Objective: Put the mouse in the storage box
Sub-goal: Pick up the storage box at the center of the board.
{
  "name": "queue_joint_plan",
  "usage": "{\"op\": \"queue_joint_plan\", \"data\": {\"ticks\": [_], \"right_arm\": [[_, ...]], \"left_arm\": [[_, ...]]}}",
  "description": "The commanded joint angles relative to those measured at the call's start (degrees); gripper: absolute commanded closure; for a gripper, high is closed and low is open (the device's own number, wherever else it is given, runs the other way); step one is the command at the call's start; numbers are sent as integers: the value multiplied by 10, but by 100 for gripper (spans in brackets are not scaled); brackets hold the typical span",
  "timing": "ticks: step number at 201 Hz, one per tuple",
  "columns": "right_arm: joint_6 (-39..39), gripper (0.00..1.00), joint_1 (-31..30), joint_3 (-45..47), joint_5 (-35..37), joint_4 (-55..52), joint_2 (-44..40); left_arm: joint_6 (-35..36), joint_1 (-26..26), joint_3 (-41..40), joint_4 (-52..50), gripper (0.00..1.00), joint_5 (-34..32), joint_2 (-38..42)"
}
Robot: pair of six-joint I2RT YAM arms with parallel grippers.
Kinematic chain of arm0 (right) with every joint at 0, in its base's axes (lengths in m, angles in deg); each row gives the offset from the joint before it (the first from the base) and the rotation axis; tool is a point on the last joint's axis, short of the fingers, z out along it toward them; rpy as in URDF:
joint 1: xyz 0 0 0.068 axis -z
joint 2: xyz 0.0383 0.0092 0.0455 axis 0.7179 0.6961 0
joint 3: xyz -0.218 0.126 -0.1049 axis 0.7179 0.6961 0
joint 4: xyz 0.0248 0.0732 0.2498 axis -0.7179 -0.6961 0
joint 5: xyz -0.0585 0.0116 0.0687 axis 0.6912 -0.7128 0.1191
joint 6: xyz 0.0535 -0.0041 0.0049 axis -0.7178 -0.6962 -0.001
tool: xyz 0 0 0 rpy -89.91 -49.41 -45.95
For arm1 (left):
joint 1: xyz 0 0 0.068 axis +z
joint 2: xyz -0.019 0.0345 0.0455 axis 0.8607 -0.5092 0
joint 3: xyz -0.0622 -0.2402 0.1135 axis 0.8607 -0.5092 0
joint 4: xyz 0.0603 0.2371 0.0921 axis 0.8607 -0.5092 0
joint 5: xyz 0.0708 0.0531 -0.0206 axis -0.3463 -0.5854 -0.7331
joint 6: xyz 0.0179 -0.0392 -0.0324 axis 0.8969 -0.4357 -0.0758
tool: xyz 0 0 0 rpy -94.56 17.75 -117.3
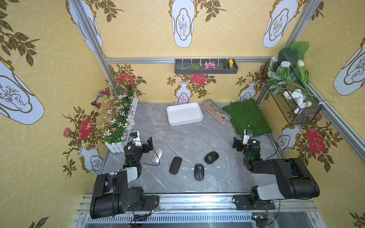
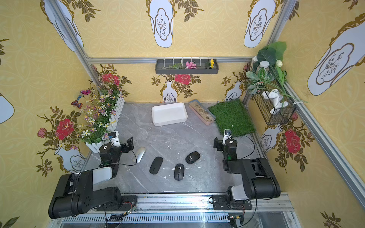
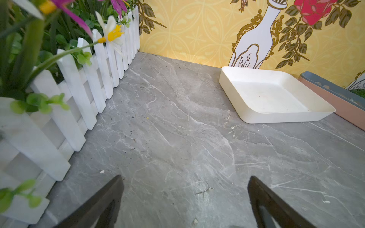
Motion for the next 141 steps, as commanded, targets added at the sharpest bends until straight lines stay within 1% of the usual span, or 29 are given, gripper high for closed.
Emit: {"op": "queue_joint_plan", "data": {"ticks": [1, 16, 104, 119, 125, 131, 135, 141], "right_arm": [[-3, 3, 0, 1, -1, 16, -1], [-3, 3, 0, 0, -1, 15, -1], [-4, 3, 0, -1, -2, 13, 0], [-4, 3, 1, 1, -2, 16, -2], [-3, 3, 0, 1, 13, 19, -4], [-11, 3, -3, -9, 34, -14, -16], [-17, 3, -3, -24, 41, -55, -33], [-24, 3, -1, -62, 53, -146, -65]], "left_arm": [[-7, 1, 2, -1, 0, -8, -3], [-11, 0, 3, 0, 0, -20, -5], [-12, 1, 3, -1, 0, -20, -3], [-21, 0, 4, 1, 0, -38, 2], [-26, 0, 14, -29, 0, -51, 20], [-31, -1, 37, -102, 0, -69, 53], [-36, -1, 60, -164, 0, -82, 78], [-48, -2, 105, -263, 0, -104, 111]]}}
